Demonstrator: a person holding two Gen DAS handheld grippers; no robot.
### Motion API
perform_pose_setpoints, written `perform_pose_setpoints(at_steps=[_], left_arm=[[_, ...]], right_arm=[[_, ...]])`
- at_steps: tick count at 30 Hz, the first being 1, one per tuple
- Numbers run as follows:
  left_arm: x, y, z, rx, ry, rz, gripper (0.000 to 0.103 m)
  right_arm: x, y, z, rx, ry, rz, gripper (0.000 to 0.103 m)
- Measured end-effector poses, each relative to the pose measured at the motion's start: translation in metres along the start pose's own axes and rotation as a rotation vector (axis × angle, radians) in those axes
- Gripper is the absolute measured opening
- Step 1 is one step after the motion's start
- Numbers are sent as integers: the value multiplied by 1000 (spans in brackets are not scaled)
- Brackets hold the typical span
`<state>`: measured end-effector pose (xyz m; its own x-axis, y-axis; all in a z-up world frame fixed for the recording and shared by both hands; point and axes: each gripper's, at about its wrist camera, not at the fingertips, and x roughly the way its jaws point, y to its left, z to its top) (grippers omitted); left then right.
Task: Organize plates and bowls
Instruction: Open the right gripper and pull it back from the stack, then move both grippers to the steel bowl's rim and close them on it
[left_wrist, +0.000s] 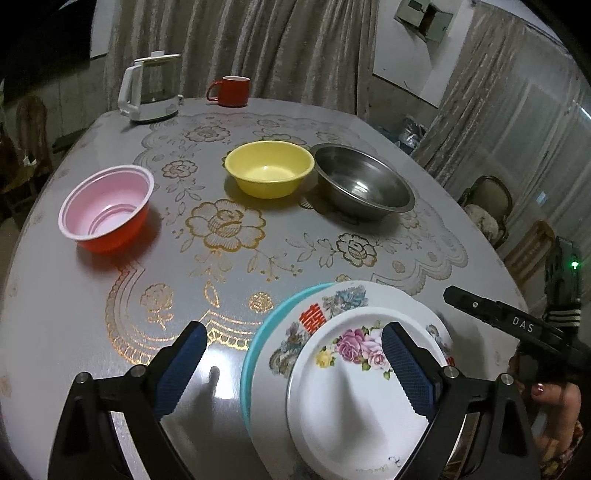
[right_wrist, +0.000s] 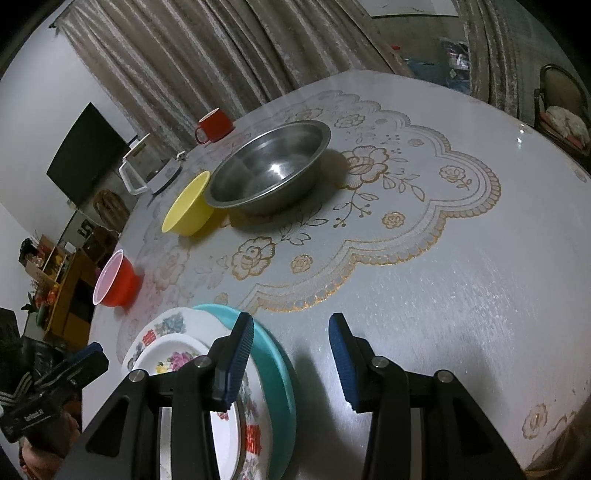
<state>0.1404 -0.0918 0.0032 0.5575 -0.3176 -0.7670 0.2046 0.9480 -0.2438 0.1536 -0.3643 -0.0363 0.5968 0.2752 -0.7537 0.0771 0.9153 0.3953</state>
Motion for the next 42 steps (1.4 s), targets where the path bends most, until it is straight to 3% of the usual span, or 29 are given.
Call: perform_pose_setpoints(at_steps=[23, 29, 31, 38, 42], left_arm=[[35, -30, 43, 106, 59, 67, 96], [51, -37, 65, 110, 84, 38, 96], [56, -38, 73, 106, 84, 25, 96], [77, -47, 100, 130, 75, -22, 96], [88, -50, 110, 118, 73, -41, 95]], right_arm=[[39, -13, 52, -71, 21, -77, 42], [47, -15, 65, -62, 2, -58, 43], [50, -16, 72, -44, -14, -49, 49], [65, -15, 113, 4, -64, -56, 52], [91, -17, 137, 36, -47, -72, 52]])
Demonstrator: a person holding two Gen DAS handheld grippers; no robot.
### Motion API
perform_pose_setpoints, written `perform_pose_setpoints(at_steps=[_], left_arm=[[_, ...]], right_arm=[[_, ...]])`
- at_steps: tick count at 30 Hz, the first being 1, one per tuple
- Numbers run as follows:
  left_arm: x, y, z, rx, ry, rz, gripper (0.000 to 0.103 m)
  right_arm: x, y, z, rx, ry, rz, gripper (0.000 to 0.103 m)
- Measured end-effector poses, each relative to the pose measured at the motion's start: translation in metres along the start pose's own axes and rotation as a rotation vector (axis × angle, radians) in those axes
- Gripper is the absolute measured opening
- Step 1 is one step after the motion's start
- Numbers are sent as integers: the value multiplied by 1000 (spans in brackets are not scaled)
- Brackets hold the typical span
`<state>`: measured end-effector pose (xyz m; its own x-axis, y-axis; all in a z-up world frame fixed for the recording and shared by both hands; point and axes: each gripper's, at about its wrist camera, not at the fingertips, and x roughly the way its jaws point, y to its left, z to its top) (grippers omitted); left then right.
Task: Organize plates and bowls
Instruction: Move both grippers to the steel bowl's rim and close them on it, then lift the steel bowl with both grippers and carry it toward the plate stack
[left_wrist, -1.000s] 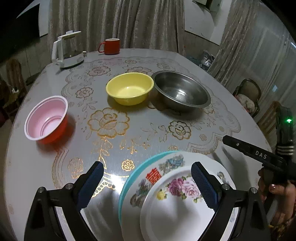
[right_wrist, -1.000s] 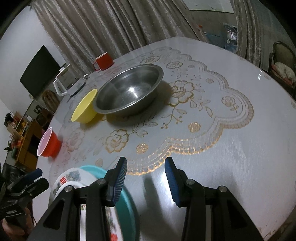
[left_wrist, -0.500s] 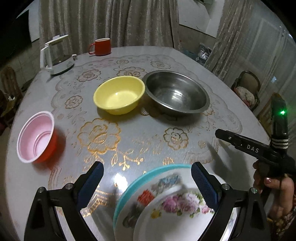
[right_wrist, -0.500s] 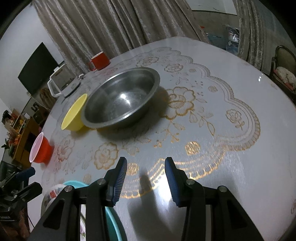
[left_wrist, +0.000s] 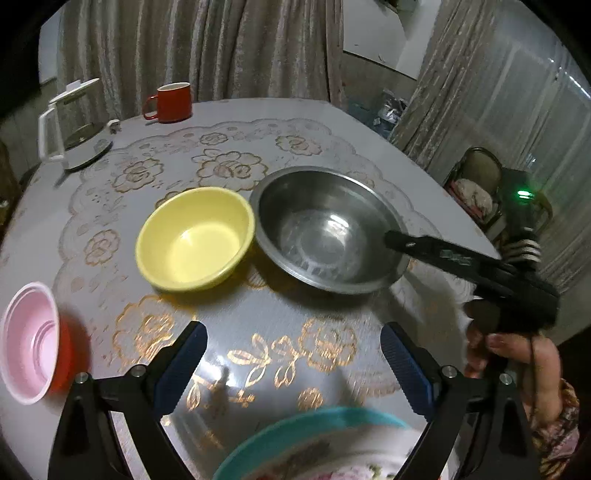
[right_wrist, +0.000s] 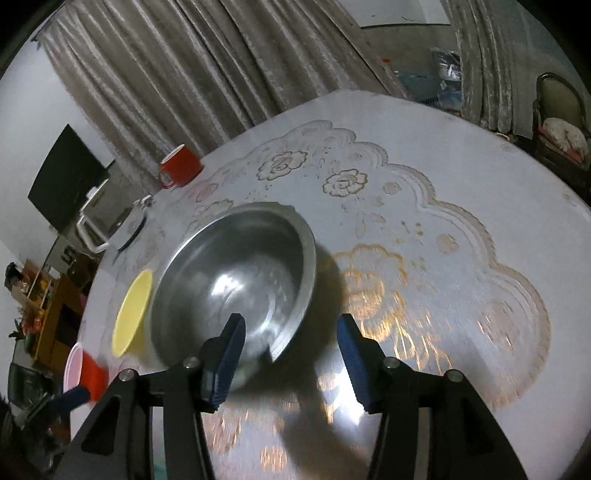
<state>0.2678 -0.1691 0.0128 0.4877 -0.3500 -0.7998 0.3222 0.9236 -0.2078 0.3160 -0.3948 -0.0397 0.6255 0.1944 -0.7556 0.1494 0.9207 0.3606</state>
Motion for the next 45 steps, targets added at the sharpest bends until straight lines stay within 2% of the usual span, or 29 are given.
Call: perform_pose_setpoints(at_steps=[4, 5, 6, 7, 8, 10, 14, 18, 23, 24, 25, 26, 34, 38, 45], left_arm=[[15, 4, 12, -28, 14, -11, 95], [18, 5, 14, -33, 16, -11, 94], [23, 5, 16, -40, 24, -9, 93], [27, 6, 18, -45, 35, -13, 88], [31, 7, 19, -46, 42, -21, 82], [39, 6, 20, -47, 59, -21, 77], [52, 0, 21, -49, 87, -24, 77], [65, -8, 23, -50, 112, -41, 77], [83, -22, 25, -7, 155, -58, 77], [87, -26, 24, 3, 159, -74, 73], [89, -27, 24, 14, 157, -86, 57], [91, -31, 23, 35, 163, -90, 47], [87, -57, 14, 212, 127, -47, 38], [81, -61, 8, 238, 111, -61, 37], [61, -71, -4, 276, 72, -78, 37]], right_arm=[[28, -3, 8, 31, 46, -13, 51], [34, -5, 8, 40, 55, -6, 48], [37, -7, 8, 48, 58, 16, 39], [39, -9, 7, 51, 64, 30, 39], [40, -11, 5, 57, 62, 46, 38], [37, -12, 1, 44, 60, 64, 34], [27, -16, -10, 25, 63, 40, 34], [15, -24, -19, 49, 62, 53, 34], [-2, -34, -35, 83, 54, 65, 34], [-4, -37, -39, 95, 52, 77, 34], [-5, -39, -40, 102, 51, 85, 33], [-6, -41, -43, 108, 42, 93, 33], [-15, -42, -54, 119, 17, 91, 33], [-21, -33, -59, 80, 5, 31, 33], [-36, -33, -70, 79, 4, 5, 33]])
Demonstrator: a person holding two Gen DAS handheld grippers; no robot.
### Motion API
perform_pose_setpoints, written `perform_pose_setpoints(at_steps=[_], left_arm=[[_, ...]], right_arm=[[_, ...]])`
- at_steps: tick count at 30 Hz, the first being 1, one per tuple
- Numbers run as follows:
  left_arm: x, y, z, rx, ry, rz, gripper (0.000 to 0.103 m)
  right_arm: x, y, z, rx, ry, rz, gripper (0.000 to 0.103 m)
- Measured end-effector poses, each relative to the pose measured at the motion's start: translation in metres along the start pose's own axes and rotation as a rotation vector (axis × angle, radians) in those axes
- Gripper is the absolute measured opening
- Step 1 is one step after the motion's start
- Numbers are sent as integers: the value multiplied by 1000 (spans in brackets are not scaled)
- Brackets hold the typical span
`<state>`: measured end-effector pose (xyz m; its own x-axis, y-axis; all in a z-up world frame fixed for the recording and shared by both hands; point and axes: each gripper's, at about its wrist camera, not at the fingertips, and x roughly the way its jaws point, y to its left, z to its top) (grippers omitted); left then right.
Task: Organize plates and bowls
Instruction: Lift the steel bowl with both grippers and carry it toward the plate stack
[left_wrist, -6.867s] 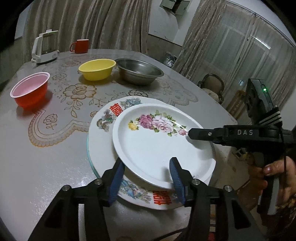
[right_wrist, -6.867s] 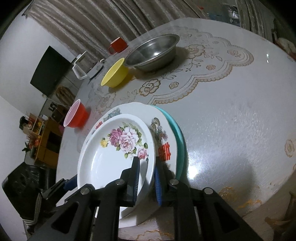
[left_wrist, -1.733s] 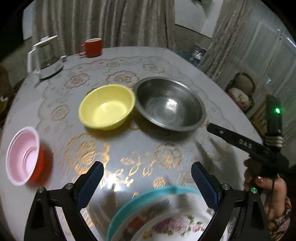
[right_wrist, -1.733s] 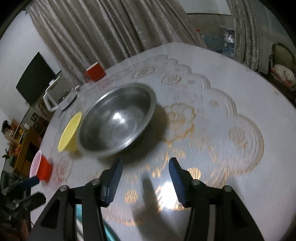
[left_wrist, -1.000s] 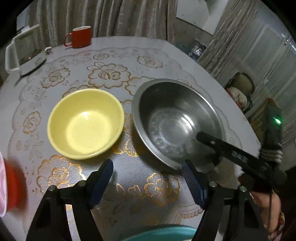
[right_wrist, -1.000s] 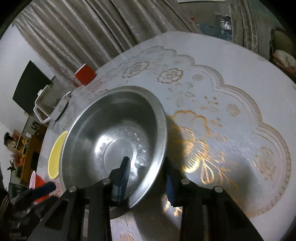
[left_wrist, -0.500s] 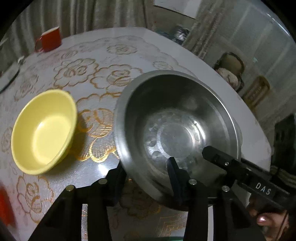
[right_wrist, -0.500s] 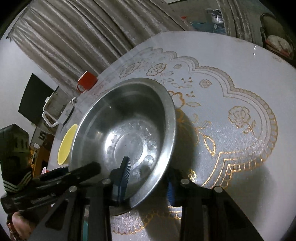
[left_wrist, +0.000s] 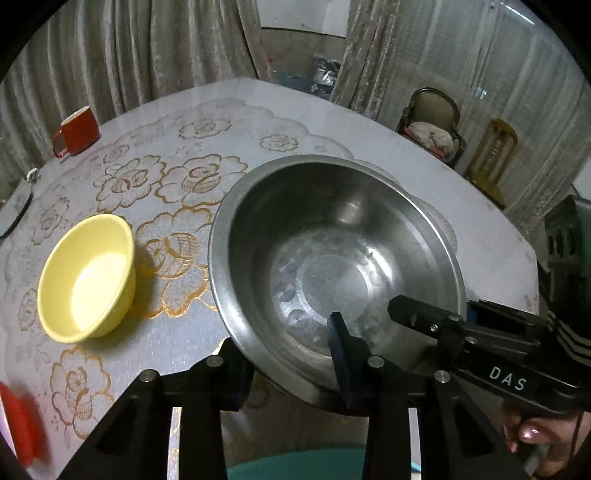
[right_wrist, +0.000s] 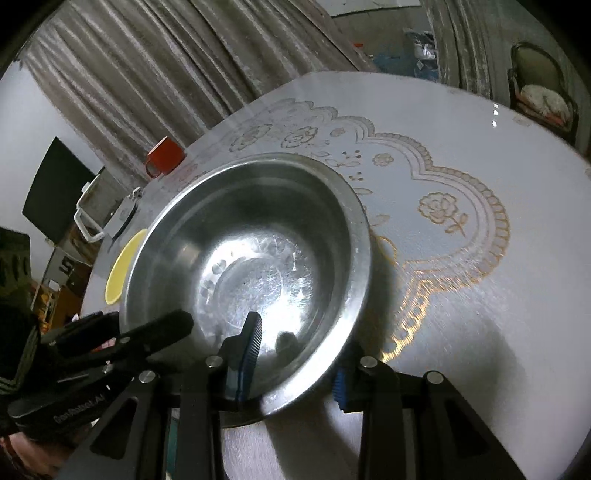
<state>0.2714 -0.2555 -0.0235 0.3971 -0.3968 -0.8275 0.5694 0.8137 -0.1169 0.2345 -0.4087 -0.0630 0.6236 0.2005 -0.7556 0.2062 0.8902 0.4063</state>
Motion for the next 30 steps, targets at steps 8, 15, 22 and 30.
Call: perform_pose_setpoints(at_steps=[8, 15, 22, 30], left_arm=[[-29, -2, -18, -35, -56, -15, 37], [-65, 2, -40, -78, -115, -25, 37], [-103, 8, -65, -107, -197, 2, 37], [-142, 15, -97, -145, -263, 10, 37]], right_arm=[[-28, 6, -16, 9, -35, 30, 33], [-49, 24, -27, -14, -59, 57, 33], [-69, 49, -41, -61, -79, 84, 33], [-84, 77, -57, -102, -82, 111, 33]])
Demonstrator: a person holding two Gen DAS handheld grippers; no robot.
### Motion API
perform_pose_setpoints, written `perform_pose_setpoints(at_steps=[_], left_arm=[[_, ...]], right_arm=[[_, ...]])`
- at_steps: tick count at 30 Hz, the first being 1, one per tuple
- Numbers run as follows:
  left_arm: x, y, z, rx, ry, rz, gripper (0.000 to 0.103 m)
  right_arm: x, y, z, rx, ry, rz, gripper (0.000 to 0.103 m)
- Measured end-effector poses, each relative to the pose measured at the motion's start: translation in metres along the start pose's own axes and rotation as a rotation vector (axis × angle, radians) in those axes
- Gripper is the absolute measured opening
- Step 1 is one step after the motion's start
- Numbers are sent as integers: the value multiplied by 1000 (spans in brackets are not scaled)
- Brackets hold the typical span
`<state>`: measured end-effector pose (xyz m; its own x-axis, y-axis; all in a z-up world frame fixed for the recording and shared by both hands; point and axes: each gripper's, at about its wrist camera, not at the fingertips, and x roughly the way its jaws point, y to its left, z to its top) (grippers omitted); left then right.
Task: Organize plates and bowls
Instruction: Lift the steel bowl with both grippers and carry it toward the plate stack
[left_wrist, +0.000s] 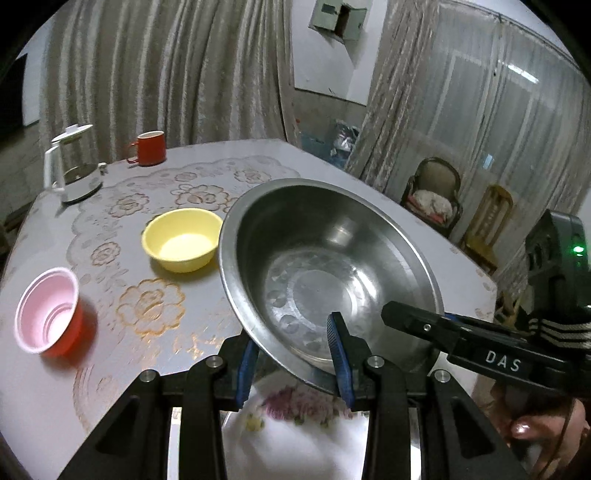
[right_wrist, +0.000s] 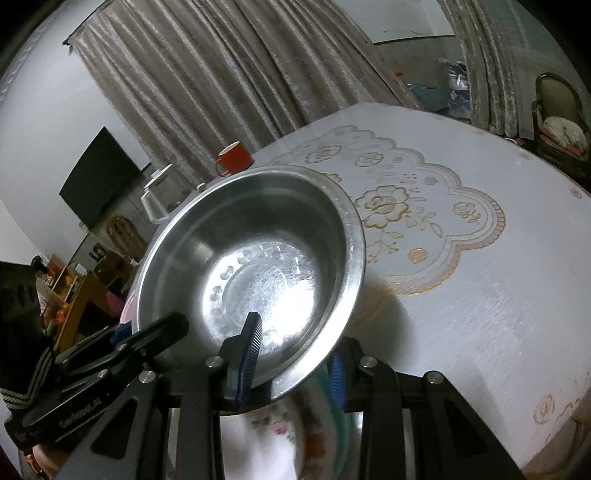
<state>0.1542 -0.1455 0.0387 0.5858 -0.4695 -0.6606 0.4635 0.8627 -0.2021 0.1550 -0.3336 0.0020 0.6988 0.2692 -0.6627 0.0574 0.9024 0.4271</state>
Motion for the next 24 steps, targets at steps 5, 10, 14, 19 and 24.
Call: perform_pose_setpoints(at_steps=[5, 10, 14, 19, 24], left_arm=[[-31, 10, -16, -12, -34, 24, 37], [-63, 31, -34, -55, -64, 49, 37], [-85, 47, -47, -89, -85, 84, 37], [-108, 67, -67, -126, -103, 132, 37], [-130, 90, -90, -180, -111, 175, 38]], right_arm=[[-7, 27, -10, -47, 3, 21, 33], [-8, 54, -19, -98, 19, 55, 33], [-5, 78, -30, -142, 42, 88, 33], [4, 107, -47, -195, 90, 132, 33], [16, 134, -65, -242, 141, 171, 33]])
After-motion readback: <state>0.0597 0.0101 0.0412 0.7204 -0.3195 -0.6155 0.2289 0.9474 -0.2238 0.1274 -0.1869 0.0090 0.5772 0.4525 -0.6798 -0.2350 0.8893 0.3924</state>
